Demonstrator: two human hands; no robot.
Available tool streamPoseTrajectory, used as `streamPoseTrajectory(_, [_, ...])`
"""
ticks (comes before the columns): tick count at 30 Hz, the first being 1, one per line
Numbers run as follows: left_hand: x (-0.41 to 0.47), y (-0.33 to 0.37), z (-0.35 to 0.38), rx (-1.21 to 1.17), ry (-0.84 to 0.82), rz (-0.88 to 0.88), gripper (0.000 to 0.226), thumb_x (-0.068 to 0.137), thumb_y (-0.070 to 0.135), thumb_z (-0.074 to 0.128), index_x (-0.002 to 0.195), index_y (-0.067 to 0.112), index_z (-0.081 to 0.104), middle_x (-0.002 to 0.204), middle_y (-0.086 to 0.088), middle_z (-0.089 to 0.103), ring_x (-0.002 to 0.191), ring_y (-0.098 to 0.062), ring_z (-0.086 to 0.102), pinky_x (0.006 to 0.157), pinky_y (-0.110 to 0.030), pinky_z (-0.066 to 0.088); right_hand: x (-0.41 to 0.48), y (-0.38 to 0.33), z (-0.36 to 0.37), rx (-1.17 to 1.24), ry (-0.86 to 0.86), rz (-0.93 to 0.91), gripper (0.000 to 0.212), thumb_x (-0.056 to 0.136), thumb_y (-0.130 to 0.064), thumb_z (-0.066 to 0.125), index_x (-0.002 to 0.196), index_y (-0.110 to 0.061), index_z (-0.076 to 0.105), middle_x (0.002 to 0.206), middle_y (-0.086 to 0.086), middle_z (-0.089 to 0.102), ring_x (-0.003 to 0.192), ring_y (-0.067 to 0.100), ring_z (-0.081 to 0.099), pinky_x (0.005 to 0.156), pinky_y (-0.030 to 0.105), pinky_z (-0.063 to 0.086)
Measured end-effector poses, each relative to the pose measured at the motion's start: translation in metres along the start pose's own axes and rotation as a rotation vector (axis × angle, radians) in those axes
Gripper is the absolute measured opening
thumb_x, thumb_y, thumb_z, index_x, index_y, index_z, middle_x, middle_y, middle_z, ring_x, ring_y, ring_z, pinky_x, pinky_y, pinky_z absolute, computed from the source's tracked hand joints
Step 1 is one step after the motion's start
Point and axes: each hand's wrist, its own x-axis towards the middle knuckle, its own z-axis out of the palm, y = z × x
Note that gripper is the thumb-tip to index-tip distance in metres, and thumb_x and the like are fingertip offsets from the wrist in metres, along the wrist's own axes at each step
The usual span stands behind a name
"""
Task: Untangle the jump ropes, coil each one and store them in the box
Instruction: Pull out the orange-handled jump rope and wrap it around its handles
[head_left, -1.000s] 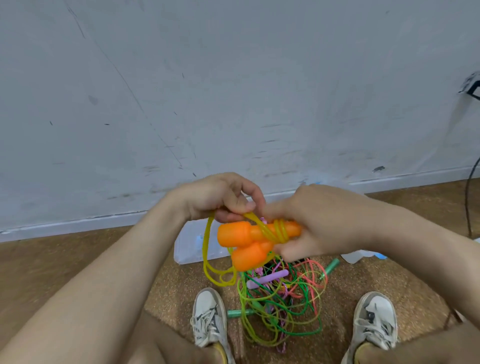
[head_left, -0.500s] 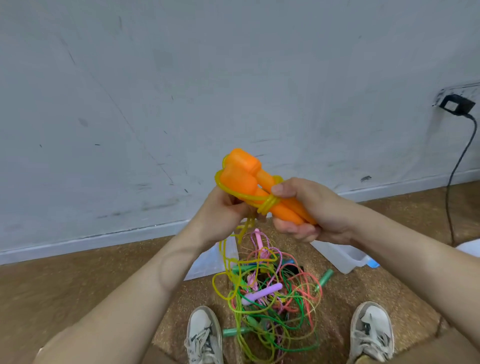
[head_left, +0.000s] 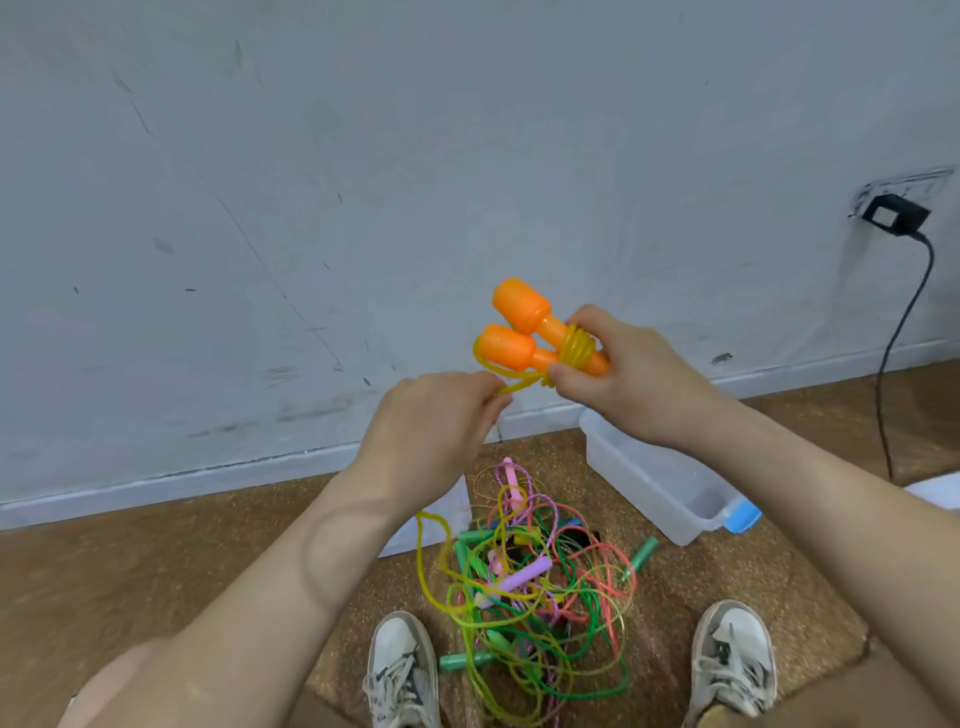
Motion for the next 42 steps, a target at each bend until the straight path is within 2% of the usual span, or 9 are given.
streamPoseTrajectory(5, [0.002,0.012,-0.011,0.269,-0.05,0.067,0.027,0.102,0.038,0.034,0.106,0.017,0.05,0.084,-0.005,0.066,0.077,-0.032,0.061,0.057,-0.036,0.027,-0.001,-0.011,0.012,-0.402,0.021,-0.107,0.038,0.085,-0.047,0.056,0.106,-0.021,0.038,0.06,-0.002,0.038,0.059,0.029,0.041,0.047,0.034,0.021])
streamPoseTrajectory(12, [0.004,0.016,-0.022,-0.43,-0.13,-0.291,0.03,0.075,0.016,0.063,0.097,0.025,0.044,0.076,0.002,0.063,0.073,-0.023,0.061,0.068,-0.036,0.047,-0.003,-0.012,0.041,-0.688,-0.052,-0.203,0.039,0.09,-0.054,0.048,0.105,-0.025,0.028,0.096,0.0,0.064,0.084,0.032,0.063,0.052,0.032,0.028])
streamPoseTrajectory(16, [0.005,0.003,-0.025,-0.115,-0.019,-0.058,0.026,0.08,0.024,0.067,0.105,0.029,0.061,0.081,0.003,0.069,0.081,-0.021,0.061,0.067,-0.031,0.038,-0.006,-0.008,0.045,-0.775,-0.121,-0.319,0.063,0.088,-0.069,0.041,0.132,-0.026,0.032,0.1,0.001,0.067,0.089,0.031,0.064,0.058,0.033,0.031])
streamPoseTrajectory(20, [0.006,-0.008,-0.024,0.002,-0.015,0.193,0.023,0.085,0.034,0.057,0.095,0.022,0.074,0.089,-0.001,0.067,0.082,-0.027,0.06,0.069,-0.034,0.046,-0.002,-0.013,0.025,-0.851,-0.201,-0.395,0.067,0.08,-0.08,0.035,0.114,-0.022,0.038,0.102,0.004,0.066,0.093,0.031,0.064,0.059,0.033,0.03])
streamPoseTrajectory(24, [0.008,-0.006,-0.025,0.048,-0.095,0.132,0.024,0.092,0.037,0.056,0.107,0.027,0.071,0.123,0.003,0.054,0.103,-0.021,0.055,0.079,-0.03,0.041,-0.001,-0.016,0.022,-0.984,-0.256,-0.476,0.064,0.083,-0.075,0.039,0.111,-0.018,0.042,0.109,0.003,0.065,0.098,0.03,0.064,0.057,0.032,0.028])
streamPoseTrajectory(26, [0.01,-0.006,-0.021,0.114,-0.203,0.147,0.025,0.096,0.039,0.047,0.105,0.026,0.067,0.112,0.006,0.062,0.104,-0.021,0.056,0.081,-0.036,0.044,-0.001,-0.015,0.024,-0.983,-0.267,-0.486,0.059,0.085,-0.071,0.044,0.111,-0.018,0.043,0.11,0.002,0.064,0.101,0.028,0.063,0.055,0.031,0.031])
streamPoseTrajectory(30, [0.013,0.002,-0.007,0.153,-0.243,0.223,0.026,0.099,0.037,0.042,0.096,0.022,0.064,0.097,0.001,0.066,0.095,-0.023,0.054,0.078,-0.036,0.041,-0.006,-0.008,0.028,-0.864,-0.314,-0.447,0.046,0.09,-0.06,0.046,0.114,-0.022,0.044,0.109,0.002,0.062,0.108,0.026,0.056,0.078,0.037,0.04])
streamPoseTrajectory(37, [0.017,-0.011,-0.015,-0.729,-0.284,-0.236,0.005,0.079,0.024,0.074,0.075,0.021,0.076,0.074,0.002,0.073,0.069,-0.005,0.062,0.069,-0.027,0.051,-0.009,-0.015,0.019,-0.569,-0.298,-0.355,0.045,0.083,-0.068,0.044,0.092,-0.025,0.056,0.066,-0.003,0.043,0.083,0.029,0.059,0.062,0.034,0.032])
streamPoseTrajectory(42, [0.018,-0.022,-0.022,-1.077,-0.506,-0.195,0.03,0.076,0.035,0.059,0.053,0.02,0.07,0.05,0.009,0.058,0.046,0.0,0.047,0.048,-0.014,0.039,-0.017,-0.024,0.013,-0.475,-0.147,-0.543,0.063,0.074,-0.073,0.025,0.107,-0.026,0.051,0.066,0.005,0.06,0.069,0.032,0.06,0.055,0.033,0.027])
